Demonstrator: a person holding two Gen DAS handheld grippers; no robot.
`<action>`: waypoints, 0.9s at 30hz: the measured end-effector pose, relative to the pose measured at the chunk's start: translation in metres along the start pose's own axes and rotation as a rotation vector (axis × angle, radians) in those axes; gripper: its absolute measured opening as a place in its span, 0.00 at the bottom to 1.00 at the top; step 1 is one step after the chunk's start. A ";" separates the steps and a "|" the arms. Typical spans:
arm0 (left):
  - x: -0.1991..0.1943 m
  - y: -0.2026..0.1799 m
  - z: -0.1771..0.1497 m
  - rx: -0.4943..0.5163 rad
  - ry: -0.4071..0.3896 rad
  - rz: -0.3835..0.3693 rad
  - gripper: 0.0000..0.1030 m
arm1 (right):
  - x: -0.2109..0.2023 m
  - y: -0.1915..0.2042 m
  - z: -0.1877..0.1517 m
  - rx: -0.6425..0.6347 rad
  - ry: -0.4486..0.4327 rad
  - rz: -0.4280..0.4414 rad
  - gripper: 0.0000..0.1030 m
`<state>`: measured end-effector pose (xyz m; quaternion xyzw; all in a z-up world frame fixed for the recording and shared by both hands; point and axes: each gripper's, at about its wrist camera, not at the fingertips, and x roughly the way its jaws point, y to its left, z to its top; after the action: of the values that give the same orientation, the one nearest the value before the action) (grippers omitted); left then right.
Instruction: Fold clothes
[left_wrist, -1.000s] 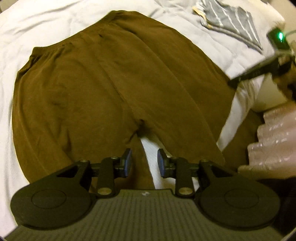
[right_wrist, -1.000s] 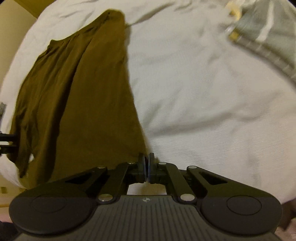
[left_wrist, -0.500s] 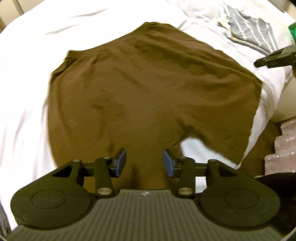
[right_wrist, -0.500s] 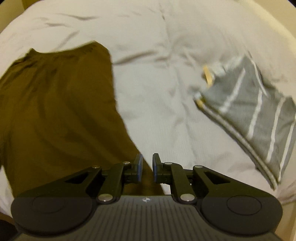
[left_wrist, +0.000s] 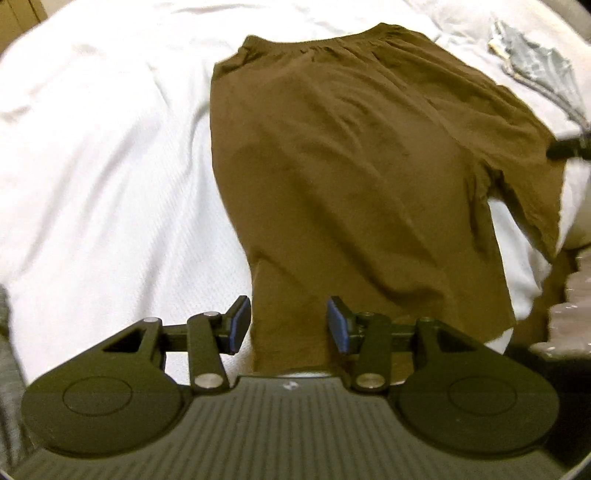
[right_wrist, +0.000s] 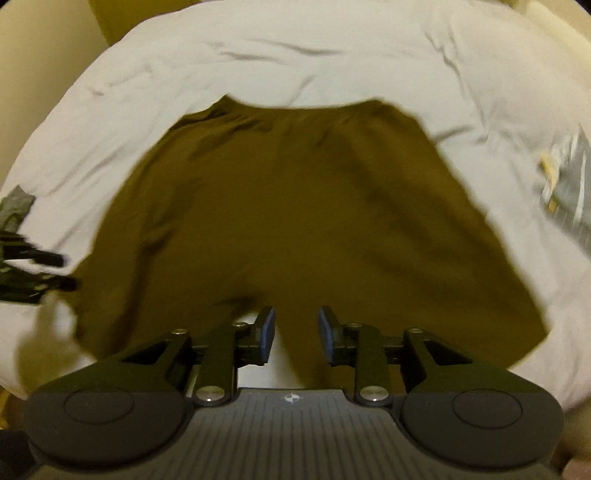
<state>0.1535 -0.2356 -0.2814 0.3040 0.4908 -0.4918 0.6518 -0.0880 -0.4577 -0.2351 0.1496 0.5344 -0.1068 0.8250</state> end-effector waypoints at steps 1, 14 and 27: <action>0.003 0.005 -0.001 -0.005 0.003 -0.024 0.39 | 0.001 0.016 -0.009 0.015 0.016 0.006 0.32; -0.008 0.079 -0.018 -0.100 0.027 -0.136 0.01 | -0.004 0.110 -0.053 0.038 0.065 0.075 0.36; -0.026 0.119 -0.012 -0.148 0.009 -0.104 0.23 | 0.031 0.129 -0.058 0.008 0.070 0.071 0.39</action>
<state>0.2604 -0.1769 -0.2711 0.2311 0.5439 -0.4861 0.6438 -0.0811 -0.3166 -0.2683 0.1752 0.5568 -0.0745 0.8086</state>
